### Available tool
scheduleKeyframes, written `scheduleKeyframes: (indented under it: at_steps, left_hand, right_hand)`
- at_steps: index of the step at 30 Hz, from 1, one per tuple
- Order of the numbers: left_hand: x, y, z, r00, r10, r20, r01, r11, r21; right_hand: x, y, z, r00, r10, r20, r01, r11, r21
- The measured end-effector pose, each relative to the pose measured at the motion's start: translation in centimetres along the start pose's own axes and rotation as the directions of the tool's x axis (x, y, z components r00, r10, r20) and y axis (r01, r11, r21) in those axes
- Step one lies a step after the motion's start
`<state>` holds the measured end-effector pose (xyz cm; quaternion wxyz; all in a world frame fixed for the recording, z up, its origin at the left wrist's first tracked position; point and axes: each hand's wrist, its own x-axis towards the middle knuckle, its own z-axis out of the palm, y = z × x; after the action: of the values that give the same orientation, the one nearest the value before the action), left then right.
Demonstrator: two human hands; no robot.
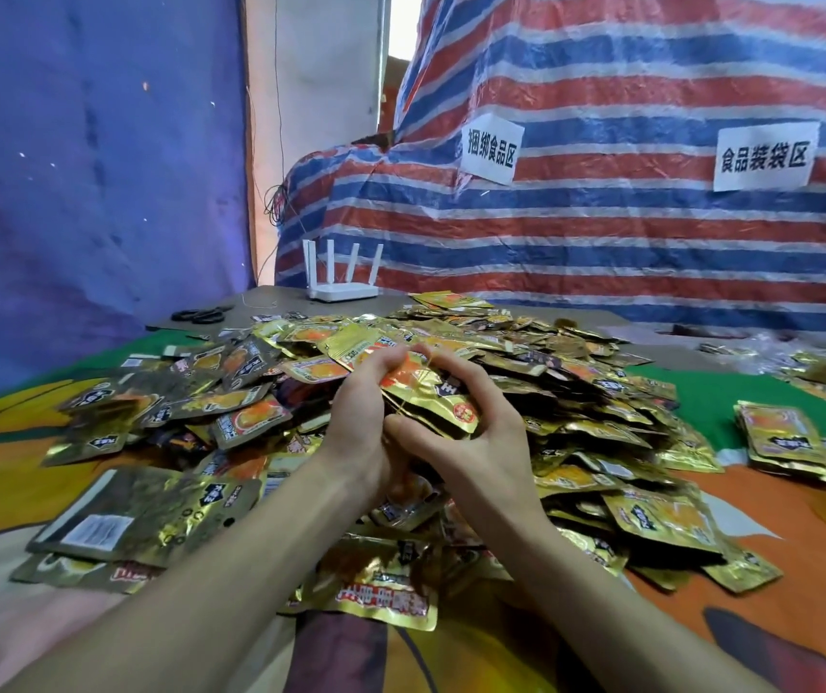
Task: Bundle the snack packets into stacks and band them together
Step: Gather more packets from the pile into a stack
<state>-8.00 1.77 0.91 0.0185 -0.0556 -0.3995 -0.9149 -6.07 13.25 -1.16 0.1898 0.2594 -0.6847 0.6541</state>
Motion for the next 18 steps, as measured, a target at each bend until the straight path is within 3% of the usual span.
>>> scheduleKeyframes:
  at_steps: [6, 9, 13, 18]
  left_hand:
    - [-0.4, 0.6, 0.3, 0.997, -0.009, -0.074, 0.012, 0.999, 0.043]
    - [-0.6, 0.5, 0.4, 0.997, -0.021, -0.080, 0.025, 0.998, 0.054]
    - [-0.7, 0.1, -0.2, 0.998, 0.040, -0.040, -0.037, 0.996, 0.076]
    - [-0.8, -0.2, -0.1, 1.000, 0.011, 0.002, -0.011, 0.995, 0.104]
  right_hand:
    - [0.9, -0.4, -0.5, 0.999, -0.025, 0.034, 0.025, 1.000, -0.003]
    - [1.2, -0.5, -1.4, 0.996, -0.045, 0.071, 0.058, 0.978, -0.201]
    - [1.3, -1.2, -2.5, 0.982, -0.043, 0.186, 0.132, 0.855, -0.501]
    - [1.5, -2.0, -3.0, 0.953, -0.001, 0.302, 0.160, 0.851, -0.501]
